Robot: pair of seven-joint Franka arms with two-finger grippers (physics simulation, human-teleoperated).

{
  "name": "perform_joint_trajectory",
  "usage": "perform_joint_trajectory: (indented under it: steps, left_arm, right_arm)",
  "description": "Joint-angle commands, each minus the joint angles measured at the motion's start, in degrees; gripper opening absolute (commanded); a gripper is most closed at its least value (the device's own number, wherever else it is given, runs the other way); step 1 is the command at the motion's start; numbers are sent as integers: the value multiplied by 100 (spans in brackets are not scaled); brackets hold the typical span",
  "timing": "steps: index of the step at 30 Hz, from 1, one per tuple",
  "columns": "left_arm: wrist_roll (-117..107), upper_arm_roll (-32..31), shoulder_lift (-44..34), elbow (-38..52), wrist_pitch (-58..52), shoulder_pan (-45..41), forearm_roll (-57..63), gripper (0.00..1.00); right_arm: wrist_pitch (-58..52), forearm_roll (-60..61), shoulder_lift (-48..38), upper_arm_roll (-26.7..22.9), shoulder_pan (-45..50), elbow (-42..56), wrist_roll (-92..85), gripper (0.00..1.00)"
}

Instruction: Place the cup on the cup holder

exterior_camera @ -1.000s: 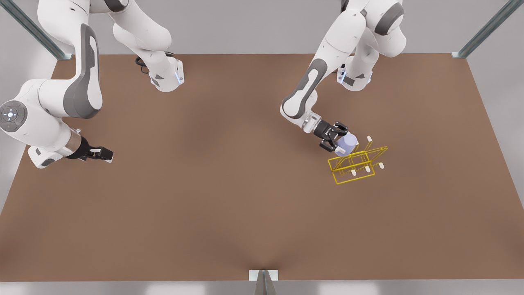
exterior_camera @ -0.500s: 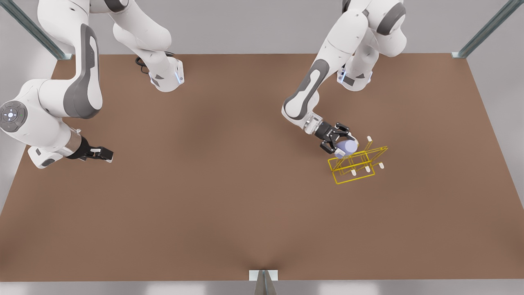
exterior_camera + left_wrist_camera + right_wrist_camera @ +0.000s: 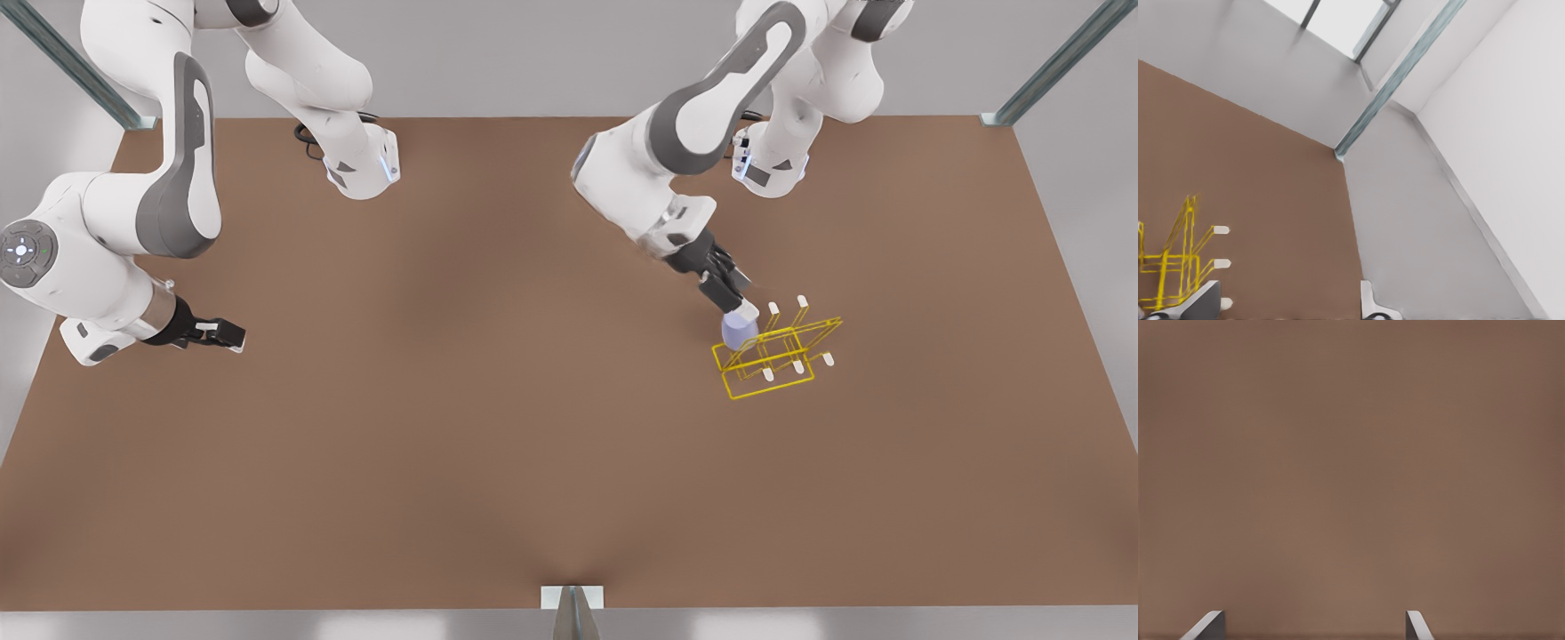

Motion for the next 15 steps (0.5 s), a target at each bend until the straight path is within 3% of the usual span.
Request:
perform_joint_trajectory:
  steps: [1, 2, 4, 6, 8, 9, 10, 15]
  left_arm:
    - [4608, 10, 69, 801, 2, 672, -2463, 100]
    - [6060, 10, 271, 1416, 178, 1499, -3976, 100]
    - [8282, 10, 509, 1822, 153, 2545, -5444, 100]
    - [10796, 10, 570, 1822, -146, 2897, -5813, 100]
    - [14761, 221, 535, 1769, -551, 3302, -6157, 100]
    - [14833, 73, 413, 1297, -245, 3214, -5465, 100]
    - [14824, -95, -482, -423, 1220, 3205, -5331, 100]
    - [14385, -139, 78, 29, 1295, 3205, -5322, 100]
  right_arm:
    - [-3, 7, -6, 2, 1, 5, -16, 100]
    - [-3, 7, -6, 2, 1, -3, -16, 100]
    - [-3, 7, -6, 2, 1, -3, -16, 100]
    - [-12, 7, -6, 2, 1, -3, -16, 100]
    - [-38, 7, -6, 2, 1, 5, -16, 100]
    - [-38, 7, -6, 2, 1, 5, -16, 100]
    - [-38, 7, -6, 2, 1, 5, -16, 100]
    - [-56, -37, -6, -7, -16, 84, 221, 100]
